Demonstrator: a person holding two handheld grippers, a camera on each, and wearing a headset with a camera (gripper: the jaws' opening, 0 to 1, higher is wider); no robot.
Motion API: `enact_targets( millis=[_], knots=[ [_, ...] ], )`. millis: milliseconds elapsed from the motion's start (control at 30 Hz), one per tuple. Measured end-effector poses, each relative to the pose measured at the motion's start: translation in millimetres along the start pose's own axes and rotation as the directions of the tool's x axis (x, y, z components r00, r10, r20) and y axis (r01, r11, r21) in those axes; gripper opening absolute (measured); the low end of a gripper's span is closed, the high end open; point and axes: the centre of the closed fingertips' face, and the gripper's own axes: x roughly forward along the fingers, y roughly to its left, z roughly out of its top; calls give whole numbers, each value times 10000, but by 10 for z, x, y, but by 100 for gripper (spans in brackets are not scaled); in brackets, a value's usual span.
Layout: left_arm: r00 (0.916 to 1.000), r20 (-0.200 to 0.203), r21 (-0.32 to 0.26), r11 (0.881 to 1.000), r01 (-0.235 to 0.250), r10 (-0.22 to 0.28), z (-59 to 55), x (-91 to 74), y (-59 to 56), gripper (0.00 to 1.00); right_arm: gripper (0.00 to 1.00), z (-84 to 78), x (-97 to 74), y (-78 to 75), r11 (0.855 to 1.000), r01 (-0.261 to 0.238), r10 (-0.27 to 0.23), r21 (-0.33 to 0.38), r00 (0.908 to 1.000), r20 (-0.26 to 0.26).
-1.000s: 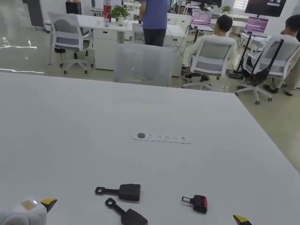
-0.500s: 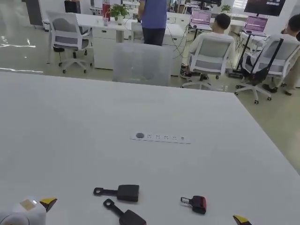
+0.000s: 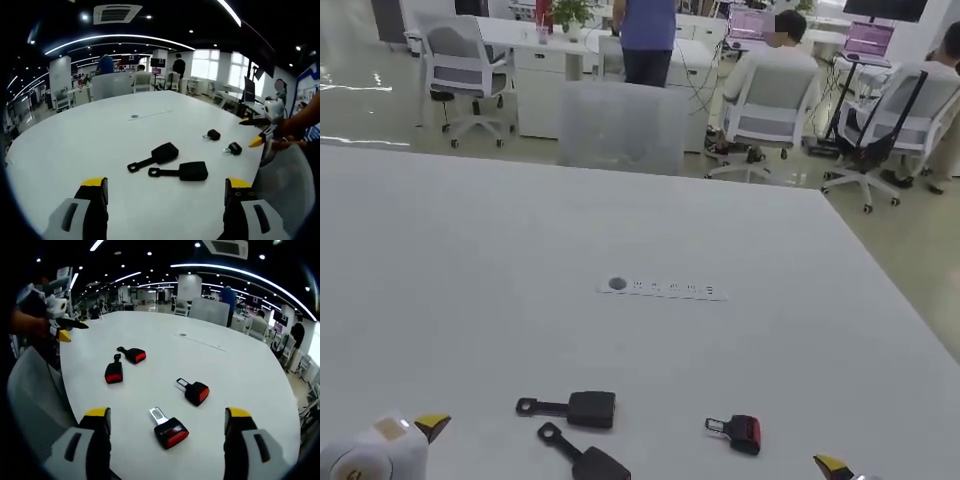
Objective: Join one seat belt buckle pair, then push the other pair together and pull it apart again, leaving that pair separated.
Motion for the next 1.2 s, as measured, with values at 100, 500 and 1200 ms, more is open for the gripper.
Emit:
enact_targets(
  millis=[100,500,1200],
  knots=[
    [9999,-69,20,10000,82,-82,-19,45,0,99,96,-34,34,7,9998,-166,165,-108,9998,-122],
    [9975,-490,498,9974,524,-500,-60,220,6,99,94,-143,132,-27,9980,-629,624,-72,9966,-535],
    [9428,-1926,2125,9264,3108,-2721,-116,604,-310,88,85,-321,281,-19,9694,-2433,2370,-329,9624,-1328]
  ],
)
